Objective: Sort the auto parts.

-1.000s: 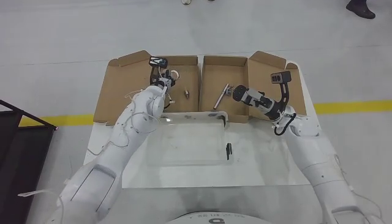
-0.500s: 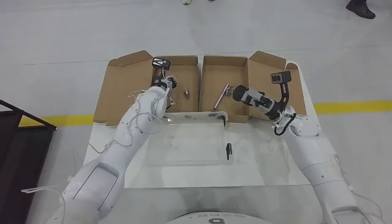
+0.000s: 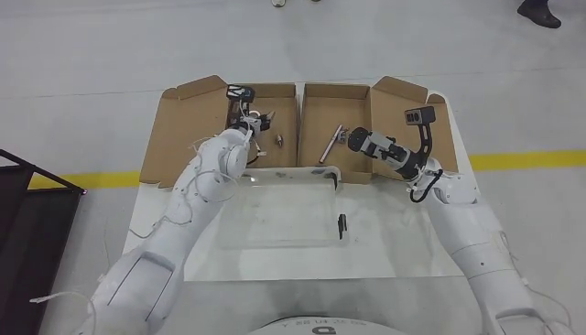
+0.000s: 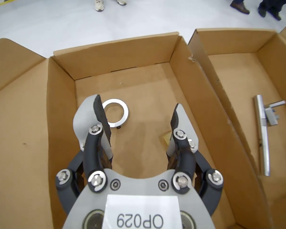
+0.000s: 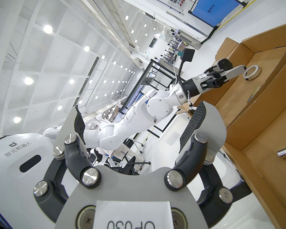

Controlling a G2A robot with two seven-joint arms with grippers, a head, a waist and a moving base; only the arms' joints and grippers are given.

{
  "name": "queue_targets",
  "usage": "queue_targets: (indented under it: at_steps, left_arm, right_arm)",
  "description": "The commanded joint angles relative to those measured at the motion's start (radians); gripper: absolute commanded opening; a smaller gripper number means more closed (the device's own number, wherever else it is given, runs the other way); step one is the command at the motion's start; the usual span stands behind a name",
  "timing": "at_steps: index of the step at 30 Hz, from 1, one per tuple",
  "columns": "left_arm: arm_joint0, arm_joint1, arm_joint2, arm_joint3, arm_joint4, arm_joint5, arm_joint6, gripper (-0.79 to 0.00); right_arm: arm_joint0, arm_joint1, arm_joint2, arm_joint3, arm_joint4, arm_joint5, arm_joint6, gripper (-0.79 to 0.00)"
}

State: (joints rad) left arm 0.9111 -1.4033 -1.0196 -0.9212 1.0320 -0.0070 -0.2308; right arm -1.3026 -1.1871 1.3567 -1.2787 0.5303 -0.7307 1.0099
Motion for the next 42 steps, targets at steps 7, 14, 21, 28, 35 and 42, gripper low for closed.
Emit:
queue_targets:
  at_steps: [7,14,21,28,35,42]
  left_arm:
    - [0.173,0.065,-0.234,-0.246,-0.215,-0.247,-0.08,-0.228]
    - [0.315,0.105,-0.413,-0.379,-0.419,-0.419,-0.141,-0.166]
    - [0.369,0.115,-0.45,-0.418,-0.446,-0.456,-0.132,-0.053]
    - [0.369,0.115,-0.45,-0.418,-0.446,-0.456,-0.131,-0.001]
    - [0.369,0.115,-0.45,-0.418,-0.446,-0.456,-0.131,0.0]
    - [0.369,0.115,-0.45,-0.418,-0.446,-0.456,-0.131,0.0]
  right_arm:
    - [0.0,0.0,0.0,0.0,0.0,0.0,0.0,0.0]
    - [0.0,0.0,0.0,0.0,0.0,0.0,0.0,0.0]
    - [0.0,0.0,0.0,0.0,0.0,0.0,0.0,0.0]
    - [0.0,0.0,0.0,0.0,0.0,0.0,0.0,-0.001]
    - [0.0,0.0,0.0,0.0,0.0,0.0,0.0,-0.001]
    - [0.0,0.0,0.0,0.0,0.0,0.0,0.0,0.0]
